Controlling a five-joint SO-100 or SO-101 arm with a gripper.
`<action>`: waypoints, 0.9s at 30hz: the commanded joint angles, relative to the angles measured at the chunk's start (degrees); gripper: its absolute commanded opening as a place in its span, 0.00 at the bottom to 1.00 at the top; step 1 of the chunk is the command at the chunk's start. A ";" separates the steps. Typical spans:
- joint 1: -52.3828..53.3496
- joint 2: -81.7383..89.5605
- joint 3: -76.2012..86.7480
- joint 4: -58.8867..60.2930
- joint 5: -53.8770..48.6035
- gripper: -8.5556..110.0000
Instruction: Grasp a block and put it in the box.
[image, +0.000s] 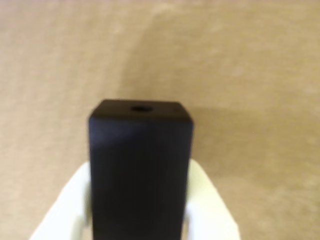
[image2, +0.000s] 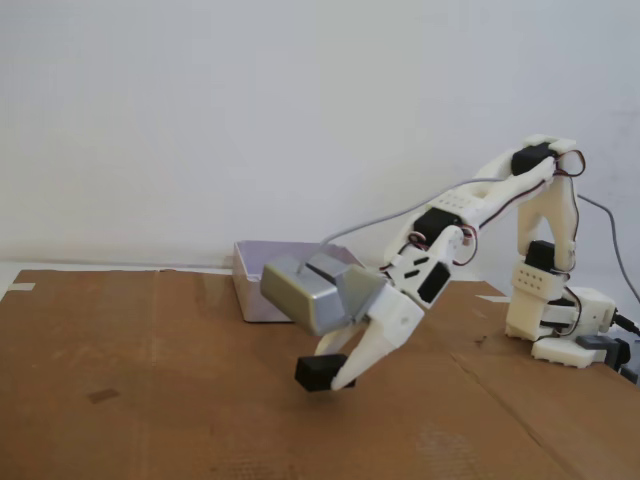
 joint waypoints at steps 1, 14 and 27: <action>2.99 12.13 -6.42 2.37 -0.53 0.14; 11.60 19.07 -6.06 3.60 -0.62 0.14; 19.69 22.50 -6.15 3.69 -0.62 0.15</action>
